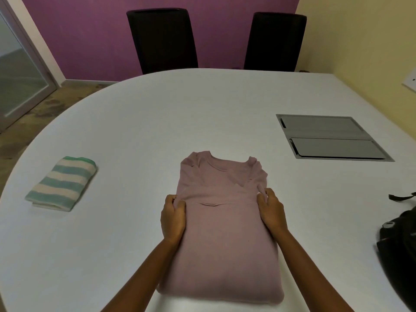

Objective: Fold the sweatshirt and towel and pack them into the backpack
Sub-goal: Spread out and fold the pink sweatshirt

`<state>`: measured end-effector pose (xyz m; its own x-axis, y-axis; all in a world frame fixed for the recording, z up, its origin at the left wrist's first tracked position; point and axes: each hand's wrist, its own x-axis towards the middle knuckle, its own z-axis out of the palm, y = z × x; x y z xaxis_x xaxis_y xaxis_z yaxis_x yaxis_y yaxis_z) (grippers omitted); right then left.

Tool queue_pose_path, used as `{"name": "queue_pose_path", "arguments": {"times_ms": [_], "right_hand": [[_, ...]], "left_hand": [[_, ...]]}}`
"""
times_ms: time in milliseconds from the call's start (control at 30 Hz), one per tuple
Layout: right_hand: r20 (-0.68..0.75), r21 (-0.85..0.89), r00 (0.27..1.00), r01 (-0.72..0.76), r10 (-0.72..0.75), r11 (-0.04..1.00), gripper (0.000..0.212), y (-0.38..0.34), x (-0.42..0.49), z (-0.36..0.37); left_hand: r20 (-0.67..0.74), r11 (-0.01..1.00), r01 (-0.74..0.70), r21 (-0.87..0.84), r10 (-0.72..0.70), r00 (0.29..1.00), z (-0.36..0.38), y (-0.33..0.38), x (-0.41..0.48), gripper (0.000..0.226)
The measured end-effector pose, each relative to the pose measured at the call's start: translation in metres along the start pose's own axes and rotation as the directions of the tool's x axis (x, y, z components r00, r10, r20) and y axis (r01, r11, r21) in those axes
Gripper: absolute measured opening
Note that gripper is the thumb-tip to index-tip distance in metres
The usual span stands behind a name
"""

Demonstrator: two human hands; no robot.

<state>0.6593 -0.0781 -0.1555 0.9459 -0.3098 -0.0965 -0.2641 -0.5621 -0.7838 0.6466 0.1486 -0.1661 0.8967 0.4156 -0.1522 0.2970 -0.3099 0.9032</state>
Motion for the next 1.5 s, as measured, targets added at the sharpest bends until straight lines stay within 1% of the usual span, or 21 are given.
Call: {"name": "queue_pose_path", "arguments": {"times_ms": [133,233,367,467,500,533,567,600,667,700,733,800,833,900,1000,1067,1133,1267,1300,1433,1500], "right_hand": [[-0.027,-0.065,0.997,-0.074,0.072,0.995,0.033,0.019,-0.011,0.005],[-0.092,-0.213,0.993,-0.096,0.078,0.972,0.036,0.024,-0.019,0.019],[-0.078,-0.352,0.997,-0.020,-0.008,0.936,0.042,0.016,-0.024,0.023],[-0.041,-0.440,0.971,0.193,-0.234,0.877,0.045,0.021,-0.028,0.013],[0.021,-0.431,0.944,0.307,-0.330,0.849,0.044,0.024,-0.032,0.008],[0.081,-0.451,0.885,0.442,-0.458,0.775,0.043,0.027,-0.036,0.003],[0.168,-0.501,0.811,0.560,-0.561,0.660,0.044,0.032,-0.042,-0.002],[0.278,-0.539,0.749,0.640,-0.602,0.547,0.045,0.039,-0.047,-0.008],[0.437,-0.537,0.681,0.722,-0.587,0.437,0.051,0.058,-0.055,-0.018],[0.480,-0.529,0.671,0.736,-0.566,0.423,0.057,0.067,-0.059,-0.024],[0.507,-0.529,0.669,0.739,-0.543,0.417,0.068,0.074,-0.064,-0.029],[0.558,-0.535,0.664,0.746,-0.497,0.396,0.091,0.088,-0.072,-0.039],[0.580,-0.518,0.644,0.764,-0.499,0.384,0.089,0.091,-0.075,-0.042],[0.622,-0.474,0.617,0.787,-0.482,0.396,0.074,0.093,-0.080,-0.048],[0.659,-0.416,0.610,0.783,-0.439,0.463,0.084,0.085,-0.084,-0.053],[0.647,-0.391,0.629,0.759,-0.431,0.521,0.084,0.082,-0.088,-0.054],[0.637,-0.379,0.644,0.741,-0.424,0.555,0.081,0.077,-0.092,-0.056],[0.607,-0.267,0.674,0.672,-0.421,0.691,0.074,0.069,-0.094,-0.066],[0.594,-0.228,0.683,0.649,-0.425,0.725,0.075,0.064,-0.094,-0.070],[0.461,-0.139,0.803,0.487,-0.379,0.863,0.078,0.043,-0.093,-0.078],[0.367,-0.030,0.859,0.394,-0.356,0.919,0.064,0.030,-0.093,-0.081]], "left_hand": [[0.043,0.989,-0.034,0.145,0.028,0.999,0.004,-0.013,-0.004,0.025],[0.093,0.959,-0.031,0.281,0.005,0.996,0.007,-0.022,-0.006,0.029],[0.166,0.843,-0.204,0.497,0.138,0.976,0.003,-0.025,-0.013,0.036],[0.278,0.713,-0.420,0.561,0.315,0.907,-0.013,-0.033,-0.012,0.041],[0.323,0.639,-0.538,0.549,0.431,0.842,-0.020,-0.039,-0.009,0.044],[0.446,0.502,-0.668,0.550,0.500,0.742,-0.028,-0.047,-0.006,0.047],[0.555,0.398,-0.761,0.513,0.522,0.648,-0.037,-0.055,-0.002,0.048],[0.674,0.220,-0.843,0.492,0.517,0.528,-0.045,-0.067,0.005,0.049],[0.759,0.051,-0.888,0.457,0.499,0.419,-0.058,-0.084,0.008,0.049],[0.784,0.012,-0.904,0.428,0.492,0.378,-0.063,-0.083,0.005,0.055],[0.805,0.002,-0.916,0.402,0.476,0.354,-0.067,-0.084,0.005,0.073],[0.836,-0.002,-0.926,0.379,0.431,0.341,-0.073,-0.086,0.007,0.108],[0.841,0.013,-0.928,0.373,0.419,0.344,-0.075,-0.086,0.005,0.113],[0.851,0.040,-0.939,0.342,0.410,0.327,-0.076,-0.086,0.005,0.111],[0.877,0.122,-0.945,0.303,0.352,0.326,-0.080,-0.081,0.002,0.104],[0.877,0.215,-0.929,0.303,0.320,0.360,-0.084,-0.077,-0.003,0.086],[0.853,0.361,-0.889,0.281,0.332,0.404,-0.090,-0.073,-0.009,0.078],[0.806,0.503,-0.836,0.222,0.388,0.447,-0.100,-0.063,-0.011,0.070],[0.788,0.546,-0.808,0.222,0.388,0.478,-0.104,-0.056,-0.014,0.069],[0.598,0.793,-0.540,0.284,0.294,0.746,-0.104,-0.035,-0.024,0.058],[0.487,0.831,-0.519,0.201,0.374,0.789,-0.101,-0.028,-0.023,0.066]]}}
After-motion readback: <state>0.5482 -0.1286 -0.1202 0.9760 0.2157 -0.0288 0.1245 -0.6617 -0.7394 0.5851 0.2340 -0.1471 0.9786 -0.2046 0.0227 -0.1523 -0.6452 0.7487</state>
